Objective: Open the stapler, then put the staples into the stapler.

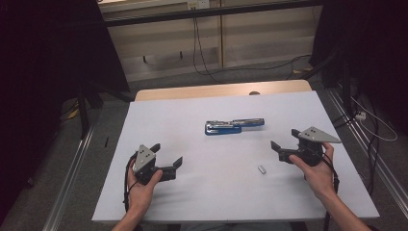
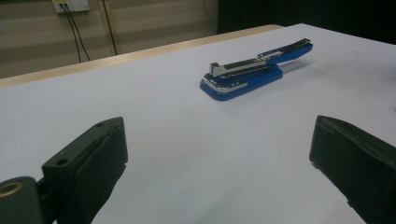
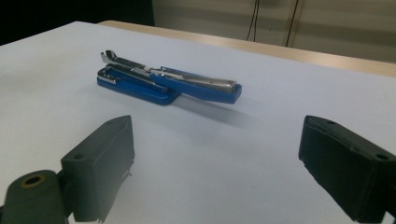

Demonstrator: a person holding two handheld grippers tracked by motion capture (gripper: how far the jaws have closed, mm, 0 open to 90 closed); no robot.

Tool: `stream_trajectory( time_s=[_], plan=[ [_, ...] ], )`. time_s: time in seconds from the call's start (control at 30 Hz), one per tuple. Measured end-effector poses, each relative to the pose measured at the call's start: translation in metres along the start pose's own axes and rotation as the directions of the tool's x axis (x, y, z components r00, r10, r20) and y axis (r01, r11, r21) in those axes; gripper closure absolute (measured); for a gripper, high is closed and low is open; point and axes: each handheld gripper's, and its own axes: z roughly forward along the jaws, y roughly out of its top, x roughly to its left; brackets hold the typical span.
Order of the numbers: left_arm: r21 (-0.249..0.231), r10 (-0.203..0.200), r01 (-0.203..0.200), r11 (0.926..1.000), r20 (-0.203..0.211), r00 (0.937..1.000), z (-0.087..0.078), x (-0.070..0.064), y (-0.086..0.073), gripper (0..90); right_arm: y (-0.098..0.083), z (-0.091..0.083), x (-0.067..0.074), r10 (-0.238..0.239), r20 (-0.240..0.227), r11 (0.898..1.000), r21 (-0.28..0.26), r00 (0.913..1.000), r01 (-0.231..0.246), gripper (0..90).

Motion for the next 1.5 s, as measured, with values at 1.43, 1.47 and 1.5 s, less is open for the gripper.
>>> stream_trajectory(
  time_s=[1.43, 1.47, 1.5],
  plan=[
    [0.027, -0.016, 0.017, 0.9995, -0.014, 0.9998, 0.002, 0.009, -0.006, 4.6, 0.011, 0.019, 0.031, -0.026, -0.262, 0.909, 0.396, 0.9648, 0.132, 16.3],
    [0.028, -0.016, 0.017, 0.9995, -0.012, 0.9998, 0.002, 0.009, -0.006, 4.6, 0.011, 0.019, 0.032, -0.026, -0.263, 0.904, 0.405, 0.9645, 0.135, 16.0],
    [0.029, -0.016, 0.017, 0.9995, -0.009, 0.9998, 0.002, 0.009, -0.006, 4.6, 0.011, 0.020, 0.033, -0.028, -0.264, 0.897, 0.418, 0.9640, 0.140, 15.9]
  ],
)
